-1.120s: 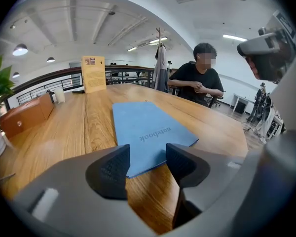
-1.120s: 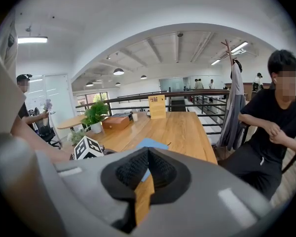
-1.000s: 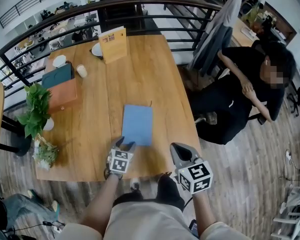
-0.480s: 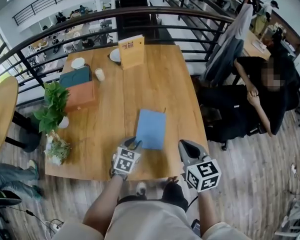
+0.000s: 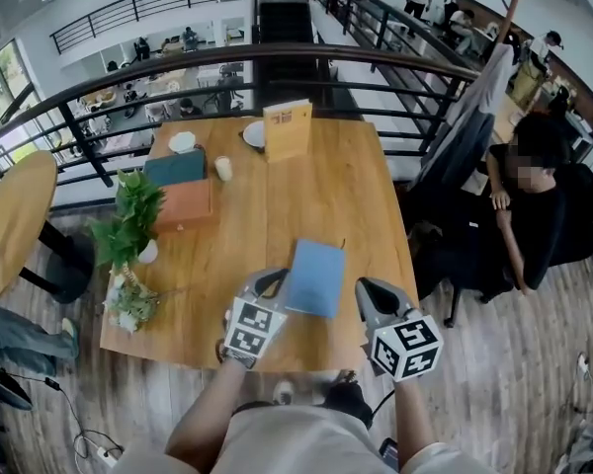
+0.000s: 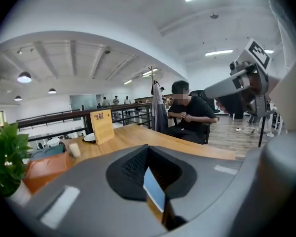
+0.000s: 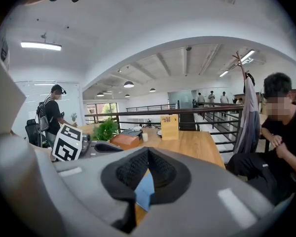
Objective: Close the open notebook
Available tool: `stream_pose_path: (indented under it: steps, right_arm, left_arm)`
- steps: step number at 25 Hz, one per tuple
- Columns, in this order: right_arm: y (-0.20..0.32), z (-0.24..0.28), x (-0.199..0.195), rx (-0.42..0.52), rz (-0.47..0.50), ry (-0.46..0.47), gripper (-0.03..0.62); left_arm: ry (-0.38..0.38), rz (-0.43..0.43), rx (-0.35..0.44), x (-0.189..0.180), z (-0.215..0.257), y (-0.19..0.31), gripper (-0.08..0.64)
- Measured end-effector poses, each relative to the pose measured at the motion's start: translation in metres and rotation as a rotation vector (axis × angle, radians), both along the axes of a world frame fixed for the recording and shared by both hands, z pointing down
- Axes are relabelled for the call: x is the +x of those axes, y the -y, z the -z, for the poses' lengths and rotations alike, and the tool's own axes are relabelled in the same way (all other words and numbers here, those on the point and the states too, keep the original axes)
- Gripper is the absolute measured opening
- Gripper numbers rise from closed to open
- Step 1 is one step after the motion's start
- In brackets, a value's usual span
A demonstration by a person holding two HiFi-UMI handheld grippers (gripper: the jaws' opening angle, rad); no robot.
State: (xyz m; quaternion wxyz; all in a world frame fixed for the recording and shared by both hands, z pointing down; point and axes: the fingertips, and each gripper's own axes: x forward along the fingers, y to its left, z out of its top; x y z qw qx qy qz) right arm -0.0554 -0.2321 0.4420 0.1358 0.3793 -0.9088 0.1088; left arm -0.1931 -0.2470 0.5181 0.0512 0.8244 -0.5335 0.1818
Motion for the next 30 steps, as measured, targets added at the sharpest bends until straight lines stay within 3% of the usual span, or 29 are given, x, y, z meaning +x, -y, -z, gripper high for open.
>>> stream_pose_path:
  steps: [7, 30]
  right_arm:
    - [0.002, 0.031, -0.022, 0.062, 0.04, 0.01, 0.0]
    - [-0.014, 0.117, -0.061, 0.242, 0.144, -0.026, 0.0]
  left_arm:
    - [0.017, 0.011, 0.127, -0.015, 0.067, -0.004, 0.005]
    - [0.085, 0.077, 0.318, -0.05, 0.184, -0.034, 0.005]
